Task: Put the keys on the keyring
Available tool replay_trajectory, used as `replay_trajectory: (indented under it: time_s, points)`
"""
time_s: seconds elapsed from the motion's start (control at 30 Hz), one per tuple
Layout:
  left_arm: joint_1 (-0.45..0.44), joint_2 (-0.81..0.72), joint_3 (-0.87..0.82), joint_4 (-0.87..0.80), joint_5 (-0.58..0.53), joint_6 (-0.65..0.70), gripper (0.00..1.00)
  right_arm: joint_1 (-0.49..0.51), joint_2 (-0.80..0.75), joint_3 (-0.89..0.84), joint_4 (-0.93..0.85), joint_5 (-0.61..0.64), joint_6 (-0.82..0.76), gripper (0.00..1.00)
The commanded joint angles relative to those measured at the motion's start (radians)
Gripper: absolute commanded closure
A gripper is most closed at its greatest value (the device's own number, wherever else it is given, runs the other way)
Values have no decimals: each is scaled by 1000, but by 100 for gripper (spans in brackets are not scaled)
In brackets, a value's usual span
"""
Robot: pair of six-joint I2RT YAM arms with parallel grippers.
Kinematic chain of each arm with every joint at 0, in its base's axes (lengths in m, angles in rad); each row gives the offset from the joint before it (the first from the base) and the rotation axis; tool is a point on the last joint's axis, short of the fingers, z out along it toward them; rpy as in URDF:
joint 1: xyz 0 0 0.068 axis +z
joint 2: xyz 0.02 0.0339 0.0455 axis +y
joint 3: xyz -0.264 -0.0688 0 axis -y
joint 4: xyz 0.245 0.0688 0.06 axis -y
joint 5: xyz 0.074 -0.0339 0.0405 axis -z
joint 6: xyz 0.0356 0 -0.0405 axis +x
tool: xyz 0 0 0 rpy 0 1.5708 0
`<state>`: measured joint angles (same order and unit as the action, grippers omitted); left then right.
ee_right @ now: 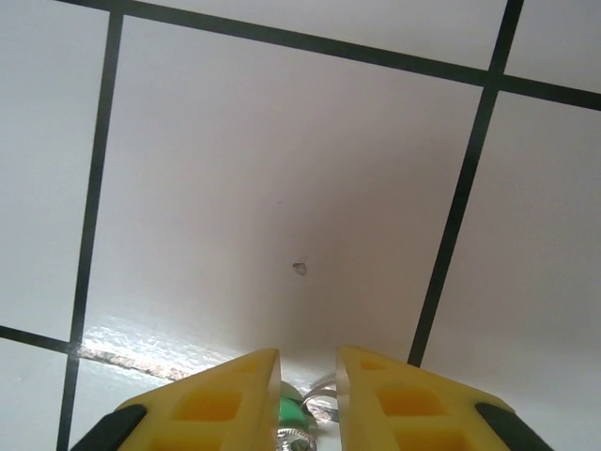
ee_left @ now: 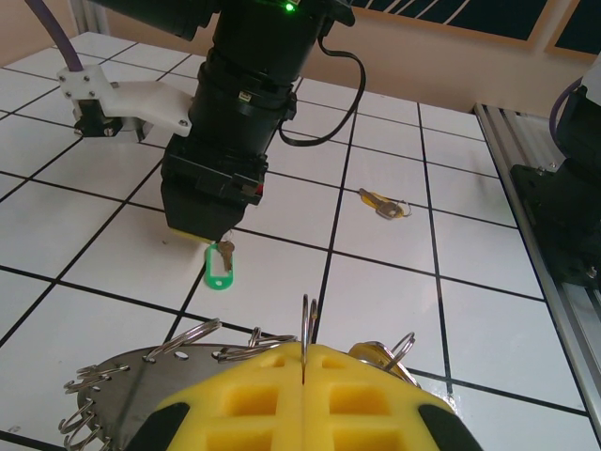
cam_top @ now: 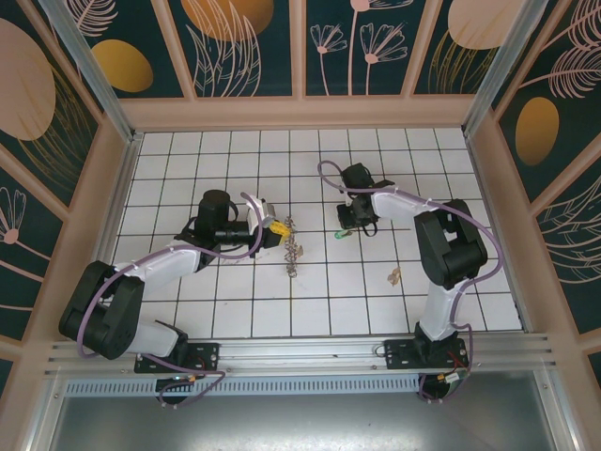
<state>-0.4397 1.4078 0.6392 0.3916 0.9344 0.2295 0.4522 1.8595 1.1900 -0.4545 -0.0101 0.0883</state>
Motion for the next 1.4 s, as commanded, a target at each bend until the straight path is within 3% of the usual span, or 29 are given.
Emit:
replay_trajectory:
  time_s: [0.0,0.13,0.23,0.5,0.6,1.37]
  points:
    - [-5,2,24,0,35,7,100,-6,-28,-8,-14,-13,17,75]
    - [-5,6,29,5,32,6,100,-31,-63,-33,16,-5,55,70]
    - [-5,12,28,17,34,-3,100,-72,-100,-70,57,-82,105,65]
    - [-4,7,23,21,36,-1,100,-168,-183,-218,217,-281,257,64]
    - [-5,9,25,22,38,1,100,-181,-193,-245,239,-320,251,68]
    - [-5,17,24,27,35,-4,100,-180,-118,-271,269,-343,268,72]
